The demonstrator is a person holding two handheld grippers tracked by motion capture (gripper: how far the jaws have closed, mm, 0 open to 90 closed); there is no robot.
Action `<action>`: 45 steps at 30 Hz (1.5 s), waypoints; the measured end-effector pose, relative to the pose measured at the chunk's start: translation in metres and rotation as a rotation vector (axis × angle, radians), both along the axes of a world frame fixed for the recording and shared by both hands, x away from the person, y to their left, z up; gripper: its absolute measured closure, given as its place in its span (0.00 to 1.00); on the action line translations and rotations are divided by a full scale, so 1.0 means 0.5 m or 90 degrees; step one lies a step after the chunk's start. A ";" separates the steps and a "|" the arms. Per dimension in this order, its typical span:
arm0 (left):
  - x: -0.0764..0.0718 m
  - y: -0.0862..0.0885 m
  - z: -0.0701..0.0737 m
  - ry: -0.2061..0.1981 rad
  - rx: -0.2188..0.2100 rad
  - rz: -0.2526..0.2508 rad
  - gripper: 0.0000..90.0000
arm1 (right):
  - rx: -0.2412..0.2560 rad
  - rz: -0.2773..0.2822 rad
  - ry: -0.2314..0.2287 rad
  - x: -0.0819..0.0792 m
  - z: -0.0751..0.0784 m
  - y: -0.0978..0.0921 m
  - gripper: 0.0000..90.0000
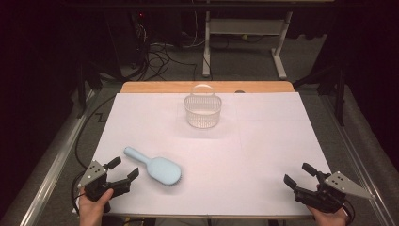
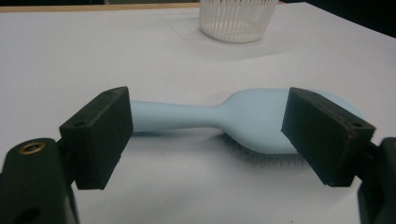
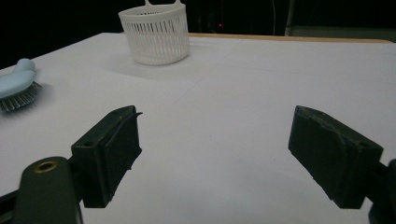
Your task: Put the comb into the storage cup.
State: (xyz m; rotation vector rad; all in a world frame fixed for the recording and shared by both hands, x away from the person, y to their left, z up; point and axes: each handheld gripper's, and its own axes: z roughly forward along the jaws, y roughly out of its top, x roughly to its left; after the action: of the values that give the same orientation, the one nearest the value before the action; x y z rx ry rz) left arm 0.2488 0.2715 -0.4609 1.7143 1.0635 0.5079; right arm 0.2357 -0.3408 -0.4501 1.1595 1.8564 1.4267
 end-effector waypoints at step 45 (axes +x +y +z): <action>0.030 -0.021 0.027 -0.008 -0.010 -0.019 0.20 | -0.005 -0.003 -0.001 0.000 -0.001 -0.001 0.19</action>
State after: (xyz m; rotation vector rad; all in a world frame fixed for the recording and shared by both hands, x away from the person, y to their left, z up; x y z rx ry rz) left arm 0.2637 0.2609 -0.4475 1.7076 1.0293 0.4899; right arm 0.2359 -0.3411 -0.4506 1.1575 1.8562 1.4163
